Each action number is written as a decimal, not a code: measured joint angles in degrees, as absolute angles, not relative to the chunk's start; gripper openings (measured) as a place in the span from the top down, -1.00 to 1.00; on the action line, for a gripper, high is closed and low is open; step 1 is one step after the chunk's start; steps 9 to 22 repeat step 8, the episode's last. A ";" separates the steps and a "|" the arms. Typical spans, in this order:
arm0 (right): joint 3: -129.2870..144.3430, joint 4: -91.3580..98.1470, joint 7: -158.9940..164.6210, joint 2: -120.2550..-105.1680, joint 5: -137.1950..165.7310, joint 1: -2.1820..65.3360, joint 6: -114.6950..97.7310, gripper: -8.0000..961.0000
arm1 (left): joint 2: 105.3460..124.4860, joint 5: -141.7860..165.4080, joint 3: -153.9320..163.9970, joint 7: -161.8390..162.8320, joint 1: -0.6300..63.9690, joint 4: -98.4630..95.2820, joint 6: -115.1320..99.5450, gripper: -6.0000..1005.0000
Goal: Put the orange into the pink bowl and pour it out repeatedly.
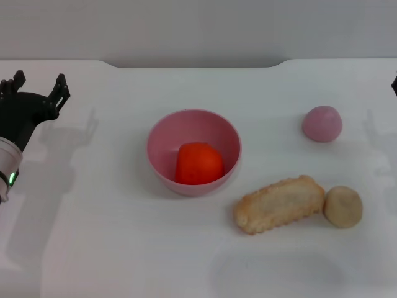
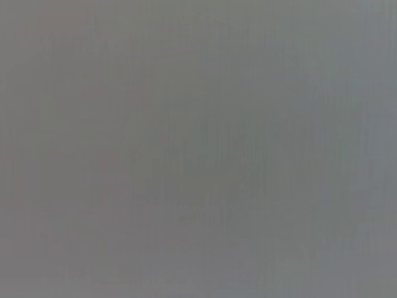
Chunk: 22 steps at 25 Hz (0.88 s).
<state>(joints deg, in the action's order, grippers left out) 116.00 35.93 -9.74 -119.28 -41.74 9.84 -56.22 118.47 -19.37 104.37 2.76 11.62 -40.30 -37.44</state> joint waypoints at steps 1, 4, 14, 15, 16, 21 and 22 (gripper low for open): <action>116.06 35.92 -9.74 -119.28 -41.76 9.88 -56.12 -0.67 | 118.46 -19.36 104.38 2.76 11.62 -40.19 -37.52 -0.59; 116.10 35.90 -9.44 -119.28 -41.80 10.00 -55.89 -0.67 | 118.43 -19.36 104.40 2.76 11.77 -39.79 -37.59 -0.59; 116.10 35.87 -8.58 -119.22 -41.84 10.14 -55.94 -0.67 | 118.35 -19.34 104.41 2.75 12.12 -39.03 -37.67 -0.59; 116.10 35.87 -8.58 -119.22 -41.84 10.14 -55.94 -0.67 | 118.35 -19.34 104.41 2.75 12.12 -39.03 -37.67 -0.59; 116.10 35.87 -8.58 -119.22 -41.84 10.14 -55.94 -0.67 | 118.35 -19.34 104.41 2.75 12.12 -39.03 -37.67 -0.59; 116.10 35.87 -8.58 -119.22 -41.84 10.14 -55.94 -0.67 | 118.35 -19.34 104.41 2.75 12.12 -39.03 -37.67 -0.59; 116.10 35.87 -8.58 -119.22 -41.84 10.14 -55.94 -0.67 | 118.35 -19.34 104.41 2.75 12.12 -39.03 -37.67 -0.59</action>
